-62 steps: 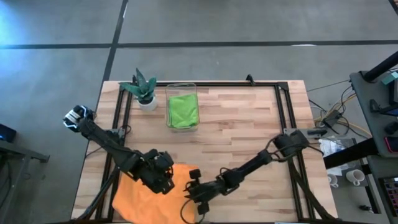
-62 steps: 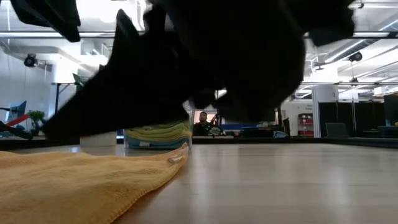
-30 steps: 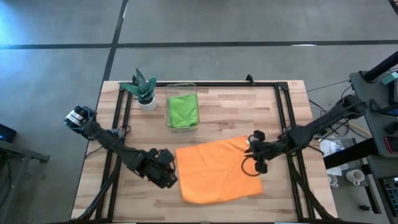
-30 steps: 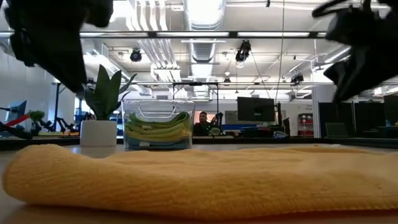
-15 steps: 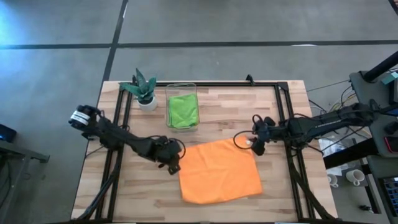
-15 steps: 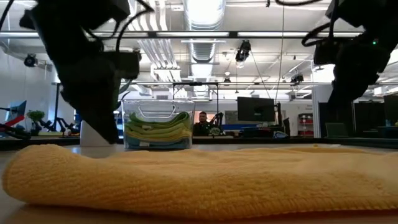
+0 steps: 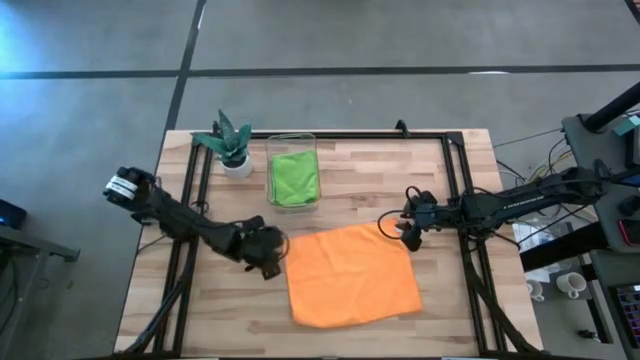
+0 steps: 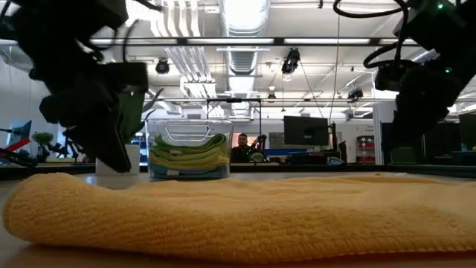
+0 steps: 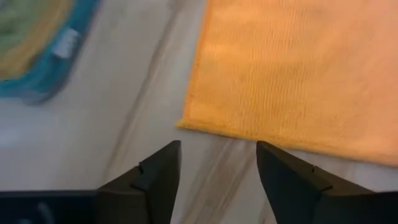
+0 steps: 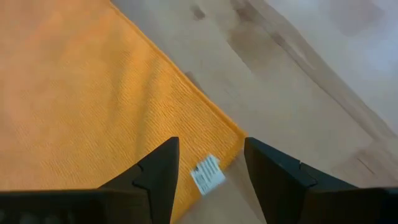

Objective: Fold microfiber towels
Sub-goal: Fold the orange microfiber cloth

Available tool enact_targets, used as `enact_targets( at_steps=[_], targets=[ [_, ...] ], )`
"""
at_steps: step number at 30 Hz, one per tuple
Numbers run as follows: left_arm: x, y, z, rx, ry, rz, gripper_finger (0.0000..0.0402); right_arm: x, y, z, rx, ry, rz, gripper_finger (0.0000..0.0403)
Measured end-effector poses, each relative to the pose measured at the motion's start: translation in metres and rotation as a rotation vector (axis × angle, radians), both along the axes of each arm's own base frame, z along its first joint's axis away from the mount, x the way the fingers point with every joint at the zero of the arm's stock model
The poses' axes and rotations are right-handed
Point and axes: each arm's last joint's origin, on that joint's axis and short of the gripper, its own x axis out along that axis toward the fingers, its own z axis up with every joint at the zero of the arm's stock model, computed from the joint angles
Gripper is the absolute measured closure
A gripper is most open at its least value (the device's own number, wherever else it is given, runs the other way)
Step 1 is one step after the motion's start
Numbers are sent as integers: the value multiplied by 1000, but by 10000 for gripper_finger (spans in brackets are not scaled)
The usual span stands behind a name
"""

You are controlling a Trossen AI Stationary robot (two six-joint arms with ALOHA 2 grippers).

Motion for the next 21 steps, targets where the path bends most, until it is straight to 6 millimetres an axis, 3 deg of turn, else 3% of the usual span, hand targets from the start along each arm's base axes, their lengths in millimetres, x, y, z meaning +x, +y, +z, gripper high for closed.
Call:
enact_targets(
  at_steps=[4,8,12,14,16,21],
  targets=[
    [-18,-3,-6,-63,-161,159,214,-1,0,-10,-4,-49,13,223],
    [-34,10,-27,-295,-301,466,214,-7,-1,-23,10,-32,-9,222],
    [-35,11,-35,-455,-442,540,214,-12,-1,-31,49,-13,-42,225],
    [-30,7,-31,-500,-458,456,214,-12,-1,-31,37,-10,1,225],
    [-24,-2,-22,-478,-479,265,214,-9,5,-25,4,-12,128,225],
    [0,-35,18,-357,-616,-64,215,4,36,13,-103,-120,489,231]
  ],
)
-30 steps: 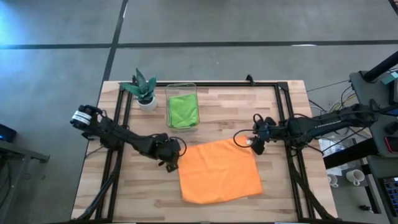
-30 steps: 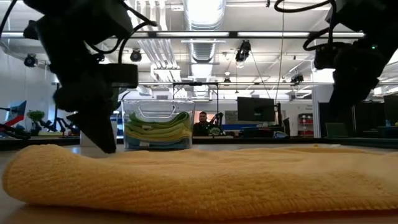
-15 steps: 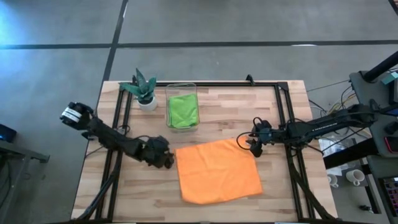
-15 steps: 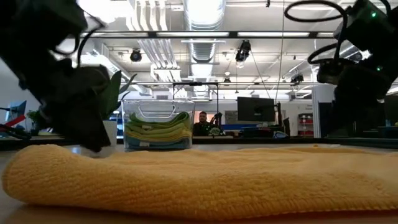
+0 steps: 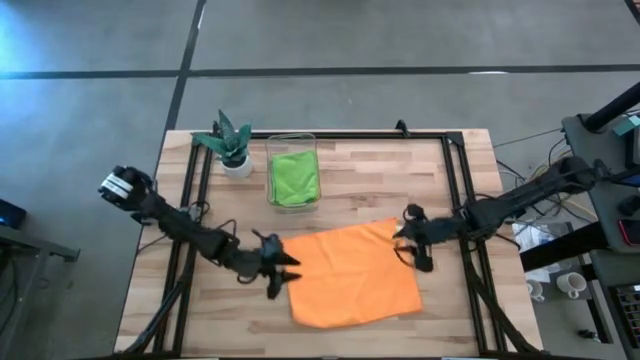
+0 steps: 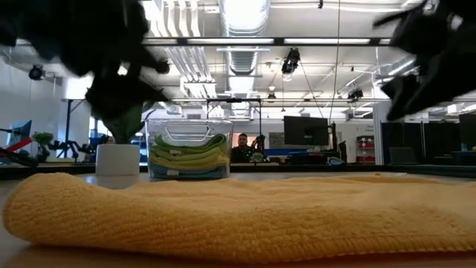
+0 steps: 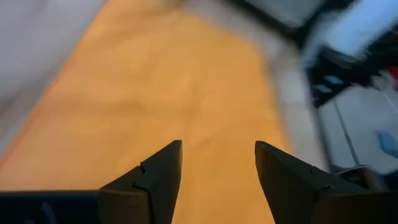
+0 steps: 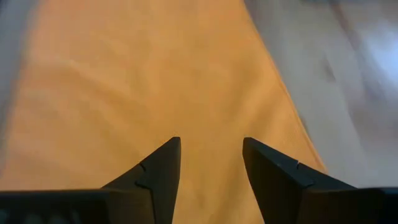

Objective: Fold microfiber towels
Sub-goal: Fold the orange microfiber cloth

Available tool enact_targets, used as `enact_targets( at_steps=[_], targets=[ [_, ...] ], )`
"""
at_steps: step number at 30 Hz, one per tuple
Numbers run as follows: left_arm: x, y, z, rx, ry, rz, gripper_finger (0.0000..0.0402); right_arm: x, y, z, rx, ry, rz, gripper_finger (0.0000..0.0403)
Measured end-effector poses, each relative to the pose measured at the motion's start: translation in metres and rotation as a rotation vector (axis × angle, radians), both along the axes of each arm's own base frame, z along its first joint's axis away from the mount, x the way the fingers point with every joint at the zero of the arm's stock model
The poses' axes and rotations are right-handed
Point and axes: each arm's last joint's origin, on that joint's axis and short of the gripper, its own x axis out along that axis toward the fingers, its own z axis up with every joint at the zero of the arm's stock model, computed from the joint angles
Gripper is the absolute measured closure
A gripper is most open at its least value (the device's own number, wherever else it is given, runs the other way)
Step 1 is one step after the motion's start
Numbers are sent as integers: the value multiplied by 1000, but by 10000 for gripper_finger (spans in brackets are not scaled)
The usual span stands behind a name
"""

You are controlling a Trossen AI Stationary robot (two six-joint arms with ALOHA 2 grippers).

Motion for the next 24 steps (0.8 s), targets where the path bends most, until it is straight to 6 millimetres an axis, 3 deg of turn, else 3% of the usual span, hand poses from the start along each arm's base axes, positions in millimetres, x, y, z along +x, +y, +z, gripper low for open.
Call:
enact_targets(
  at_steps=[5,7,10,16,21,24],
  targets=[
    [36,-35,36,167,-67,-101,215,9,35,25,-149,-73,90,232],
    [47,-39,37,178,36,-83,215,11,45,26,-185,-42,59,232],
    [56,-42,30,170,200,-31,215,8,49,20,-167,139,-79,232],
    [65,-52,14,177,273,-45,214,-7,49,1,200,451,-597,229],
    [66,-52,2,223,307,-66,214,2,65,-5,474,398,-669,223],
    [66,-52,-4,244,323,-75,214,7,65,-11,493,392,-712,228]
  ],
)
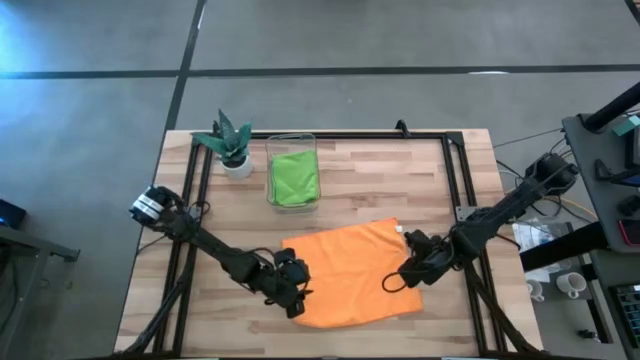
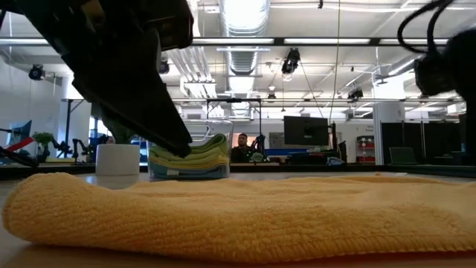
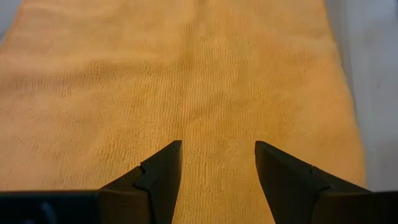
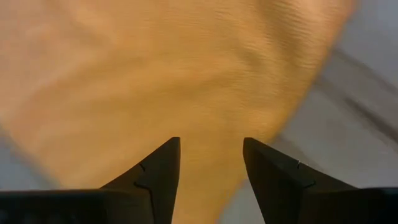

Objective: Fold microfiber towels
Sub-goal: Fold the orange microfiber cloth

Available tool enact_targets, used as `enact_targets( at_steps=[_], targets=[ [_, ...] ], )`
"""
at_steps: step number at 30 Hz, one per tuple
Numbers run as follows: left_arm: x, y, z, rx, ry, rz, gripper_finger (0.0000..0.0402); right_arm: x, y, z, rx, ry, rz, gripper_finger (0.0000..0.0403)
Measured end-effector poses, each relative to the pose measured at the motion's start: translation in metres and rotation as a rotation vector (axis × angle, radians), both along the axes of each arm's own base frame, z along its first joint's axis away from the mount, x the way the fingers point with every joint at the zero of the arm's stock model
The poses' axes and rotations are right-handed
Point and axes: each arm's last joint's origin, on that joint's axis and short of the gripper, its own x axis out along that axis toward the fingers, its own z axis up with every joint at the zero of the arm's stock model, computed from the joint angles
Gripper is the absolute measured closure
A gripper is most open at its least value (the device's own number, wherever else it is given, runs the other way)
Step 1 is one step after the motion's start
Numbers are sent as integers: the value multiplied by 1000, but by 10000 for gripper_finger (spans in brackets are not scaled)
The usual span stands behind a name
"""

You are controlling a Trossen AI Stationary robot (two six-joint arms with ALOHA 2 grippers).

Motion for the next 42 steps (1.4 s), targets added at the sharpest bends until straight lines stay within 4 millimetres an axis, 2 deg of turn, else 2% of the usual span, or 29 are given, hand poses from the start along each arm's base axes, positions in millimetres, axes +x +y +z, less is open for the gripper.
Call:
enact_targets(
  at_steps=[6,14,17,22,24,29,34,37,42],
  targets=[
    [0,0,-9,23,33,-10,214,3,1,-22,-30,141,-96,242],
    [7,8,-29,39,103,-24,214,14,5,-27,-70,157,-164,256],
    [14,15,-33,26,108,-25,214,16,3,-27,-69,142,-185,289],
    [33,26,-43,99,81,-62,214,13,-2,-27,-136,170,-104,379],
    [42,28,-44,125,76,-78,214,4,-8,-23,-185,233,-91,387],
    [64,32,-32,126,45,-94,214,-29,-29,5,-265,431,-100,393],
    [81,42,-9,118,-28,-70,214,-37,-37,24,-148,335,-64,394],
    [79,45,5,122,-27,-57,214,-39,-39,30,-119,290,-70,394],
    [54,45,29,89,66,-14,214,-26,-34,39,-122,237,-50,394]
  ],
)
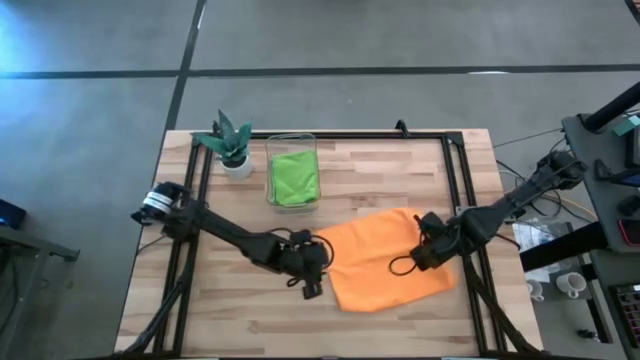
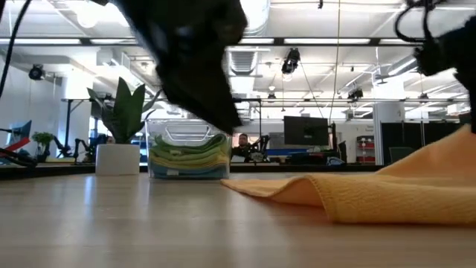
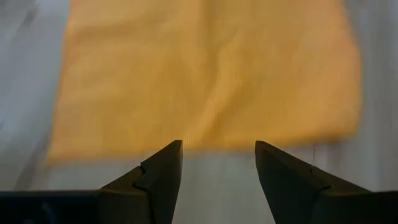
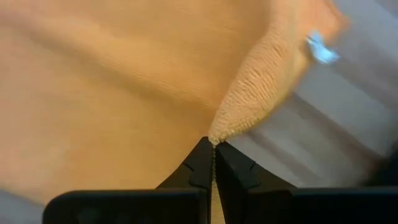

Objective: Fold microfiber towels
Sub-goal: Fold the orange microfiber cloth

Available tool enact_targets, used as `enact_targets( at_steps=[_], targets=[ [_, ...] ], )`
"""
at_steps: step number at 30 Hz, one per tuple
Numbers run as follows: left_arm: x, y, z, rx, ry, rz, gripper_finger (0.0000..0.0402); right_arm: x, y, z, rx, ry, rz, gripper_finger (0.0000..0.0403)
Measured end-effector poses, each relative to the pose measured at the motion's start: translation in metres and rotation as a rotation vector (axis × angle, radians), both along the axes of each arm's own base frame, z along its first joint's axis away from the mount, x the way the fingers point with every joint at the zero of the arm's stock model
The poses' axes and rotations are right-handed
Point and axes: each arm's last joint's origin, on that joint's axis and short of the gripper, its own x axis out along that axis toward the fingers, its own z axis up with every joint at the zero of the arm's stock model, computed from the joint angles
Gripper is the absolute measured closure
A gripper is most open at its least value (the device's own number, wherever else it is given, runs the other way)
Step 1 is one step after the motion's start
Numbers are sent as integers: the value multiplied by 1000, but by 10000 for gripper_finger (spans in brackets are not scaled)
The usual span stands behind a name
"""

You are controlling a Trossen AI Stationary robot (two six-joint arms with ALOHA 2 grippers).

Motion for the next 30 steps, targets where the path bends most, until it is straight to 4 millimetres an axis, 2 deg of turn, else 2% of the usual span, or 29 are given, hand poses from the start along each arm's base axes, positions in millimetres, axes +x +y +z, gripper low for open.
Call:
enact_targets(
  at_steps=[4,10,14,18,23,30],
  targets=[
    [-18,-3,8,-27,38,45,214,30,11,1,6,-70,62,394],
    [-31,-6,22,19,-18,72,214,108,26,-4,-10,-219,217,394],
    [-33,-8,29,34,-42,48,214,160,28,-18,-63,-204,323,394],
    [-37,-13,30,29,-45,42,214,194,37,-38,-22,-129,444,394],
    [-40,-17,29,19,-44,41,214,211,45,-42,-13,-77,533,394],
    [-40,-17,29,20,-45,42,214,212,45,-13,-16,-152,552,394]
  ],
)
